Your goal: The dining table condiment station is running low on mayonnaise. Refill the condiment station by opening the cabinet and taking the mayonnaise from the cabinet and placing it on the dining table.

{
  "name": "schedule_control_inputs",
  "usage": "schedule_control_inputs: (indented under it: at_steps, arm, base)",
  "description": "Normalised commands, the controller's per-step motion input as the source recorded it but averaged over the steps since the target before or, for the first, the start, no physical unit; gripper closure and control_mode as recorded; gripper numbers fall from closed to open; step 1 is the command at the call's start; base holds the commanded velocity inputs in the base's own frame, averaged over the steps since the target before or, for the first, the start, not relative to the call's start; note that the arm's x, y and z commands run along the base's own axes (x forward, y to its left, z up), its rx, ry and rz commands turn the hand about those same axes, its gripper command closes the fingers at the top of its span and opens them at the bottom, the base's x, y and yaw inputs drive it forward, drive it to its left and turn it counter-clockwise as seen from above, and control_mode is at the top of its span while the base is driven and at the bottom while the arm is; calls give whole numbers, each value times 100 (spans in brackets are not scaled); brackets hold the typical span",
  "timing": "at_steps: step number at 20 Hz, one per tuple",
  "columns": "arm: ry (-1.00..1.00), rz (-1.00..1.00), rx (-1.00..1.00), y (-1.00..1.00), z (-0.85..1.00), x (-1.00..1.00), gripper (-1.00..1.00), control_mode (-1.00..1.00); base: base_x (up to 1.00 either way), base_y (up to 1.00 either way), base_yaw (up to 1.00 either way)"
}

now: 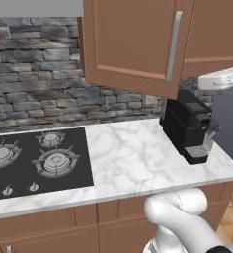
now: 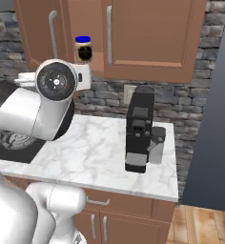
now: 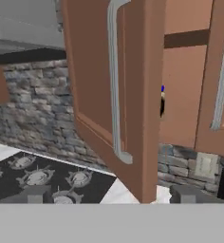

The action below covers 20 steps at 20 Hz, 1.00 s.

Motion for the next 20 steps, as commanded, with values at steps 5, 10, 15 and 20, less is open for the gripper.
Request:
schedule_control_inputs:
  at_steps: [5,10,15,20]
  arm:
    - [27,3,44,-75,-2,73,-100,-100]
    - [26,19,35,-6,-27,100,-100,-100]
    - [23,15,21,17,-28,100,-100,-100]
    - [12,1,10,58,-11,74,-100,-100]
  base:
    - [0,0,0]
    - [0,0,0]
    - [0,0,0]
    - [0,0,0]
